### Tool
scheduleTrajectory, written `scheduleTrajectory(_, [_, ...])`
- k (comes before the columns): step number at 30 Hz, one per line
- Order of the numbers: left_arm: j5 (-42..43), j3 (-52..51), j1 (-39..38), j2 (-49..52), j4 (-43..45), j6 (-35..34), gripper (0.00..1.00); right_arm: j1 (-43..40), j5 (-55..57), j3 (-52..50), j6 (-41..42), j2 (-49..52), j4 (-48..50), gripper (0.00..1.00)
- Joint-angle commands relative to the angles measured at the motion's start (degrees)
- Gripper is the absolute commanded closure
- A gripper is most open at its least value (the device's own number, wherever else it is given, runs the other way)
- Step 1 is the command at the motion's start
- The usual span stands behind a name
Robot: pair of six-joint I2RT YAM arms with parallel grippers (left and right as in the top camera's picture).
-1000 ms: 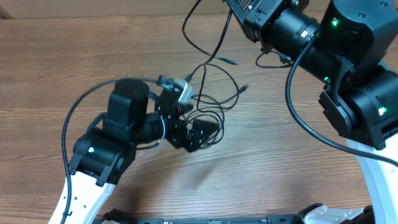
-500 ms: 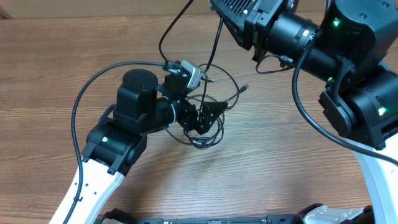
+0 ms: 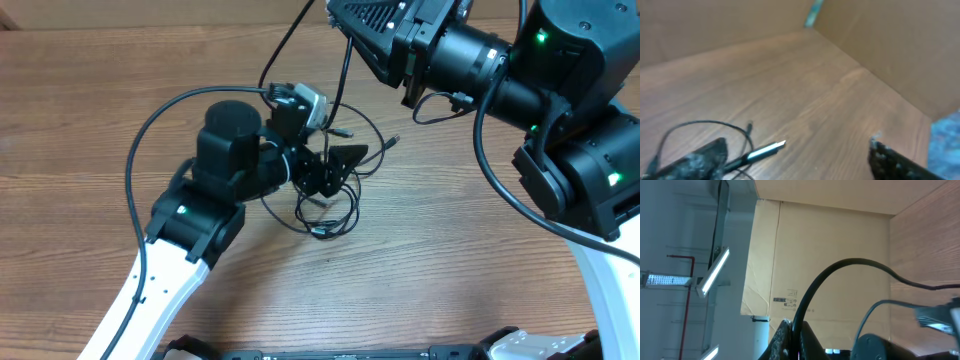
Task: Untangle cables
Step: 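Grasp a cable strand with the left gripper near the center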
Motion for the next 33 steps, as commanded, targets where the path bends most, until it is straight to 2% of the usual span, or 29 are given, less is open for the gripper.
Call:
scheduleTrajectory(1, [3.74,0.61,-0.13,0.20,0.61,0.46,0.40,-0.17,-0.28,0.52,0.96,-0.31,0.52,0.96])
scheduleTrajectory(8, [3.63,0.61,-0.02,0.20,-0.07,0.46,0.40,-1.05,-0.04,0.52,1.01,-0.31,0.57,0.96])
scheduleTrajectory(11, [3.65,0.61,-0.02,0.20,-0.46,0.00,0.29,-2.64,-0.04,0.52,1.46,-0.31,1.03,0.96])
scheduleTrajectory(13, [3.65,0.61,0.00,0.20,-0.48,-0.92,0.25,-4.33,-0.04,0.52,3.04,-0.31,1.53,0.96])
scheduleTrajectory(19, [5.01,0.61,-0.02,0.20,0.50,-1.03,0.24,-6.56,-1.03,0.52,4.42,-0.31,1.60,0.96])
scheduleTrajectory(23, [9.18,0.61,-0.02,0.20,2.14,-1.03,0.29,-6.56,-1.60,0.52,4.42,-0.31,1.62,0.96])
scheduleTrajectory(27, [9.38,0.61,-0.02,0.20,2.32,-1.01,0.30,-6.56,-2.27,0.52,4.42,-0.31,1.62,0.96])
scheduleTrajectory(30, [9.66,0.61,-0.02,0.20,2.29,-1.03,0.41,-6.56,-2.69,0.52,4.39,-0.31,1.55,0.96])
scheduleTrajectory(33, [10.97,0.61,-0.02,0.20,2.29,-1.01,0.44,-6.56,-2.69,0.52,4.39,-0.31,1.38,0.96])
